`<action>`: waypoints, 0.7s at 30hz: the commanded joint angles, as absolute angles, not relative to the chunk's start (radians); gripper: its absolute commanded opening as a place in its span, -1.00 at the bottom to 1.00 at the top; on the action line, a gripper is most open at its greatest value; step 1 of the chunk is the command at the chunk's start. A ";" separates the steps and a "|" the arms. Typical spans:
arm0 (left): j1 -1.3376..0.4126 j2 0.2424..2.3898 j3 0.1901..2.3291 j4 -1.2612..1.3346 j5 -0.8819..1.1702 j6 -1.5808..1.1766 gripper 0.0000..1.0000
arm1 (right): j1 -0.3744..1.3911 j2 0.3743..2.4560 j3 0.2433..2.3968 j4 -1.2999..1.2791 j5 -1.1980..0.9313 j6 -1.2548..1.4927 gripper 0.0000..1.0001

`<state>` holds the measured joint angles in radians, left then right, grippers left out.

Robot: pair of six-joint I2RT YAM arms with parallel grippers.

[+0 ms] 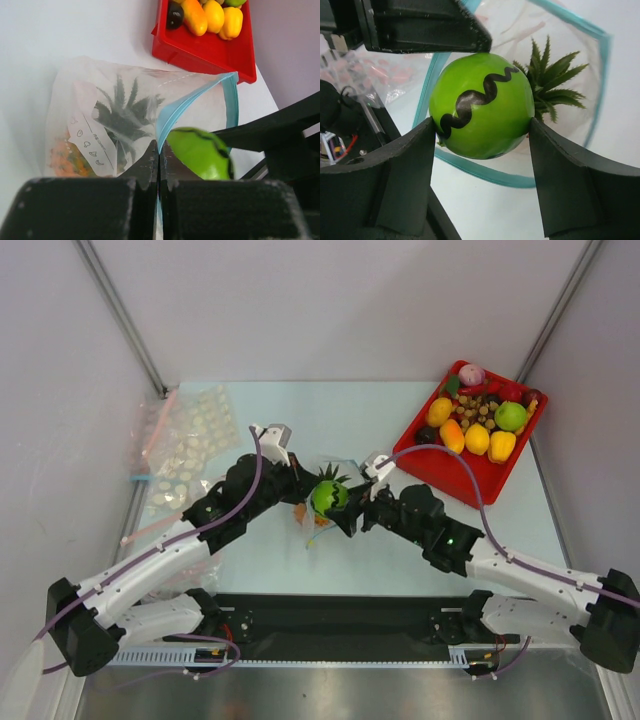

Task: Place the food in the zip-top bag and seal the zipper
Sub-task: Place the fake fruit in the zipper food storage bag.

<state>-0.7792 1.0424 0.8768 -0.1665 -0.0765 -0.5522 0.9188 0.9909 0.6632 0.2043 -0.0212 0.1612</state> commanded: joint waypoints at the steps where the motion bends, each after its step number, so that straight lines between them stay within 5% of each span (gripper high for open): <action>1: -0.784 1.028 0.873 -0.117 -0.011 -0.572 -0.99 | 0.991 1.048 0.755 0.236 0.084 0.088 0.18; 3: -0.785 1.023 0.873 -0.118 -0.008 -0.571 -0.99 | 1.005 1.069 0.767 0.232 0.103 0.077 0.32; 4: -0.785 1.019 0.873 -0.120 -0.008 -0.569 -1.00 | 1.012 1.083 0.769 0.230 0.109 0.071 0.59; 7: -0.785 1.009 0.870 -0.121 -0.021 -0.563 -0.99 | 1.029 1.080 0.769 0.235 0.107 0.061 0.99; 16: -0.785 0.963 0.838 -0.098 -0.069 -0.571 -0.99 | 1.029 0.962 0.723 0.250 0.208 0.078 0.93; 21: -0.785 0.919 0.830 -0.109 -0.120 -0.574 -0.99 | 1.029 0.873 0.715 0.219 0.345 0.123 0.65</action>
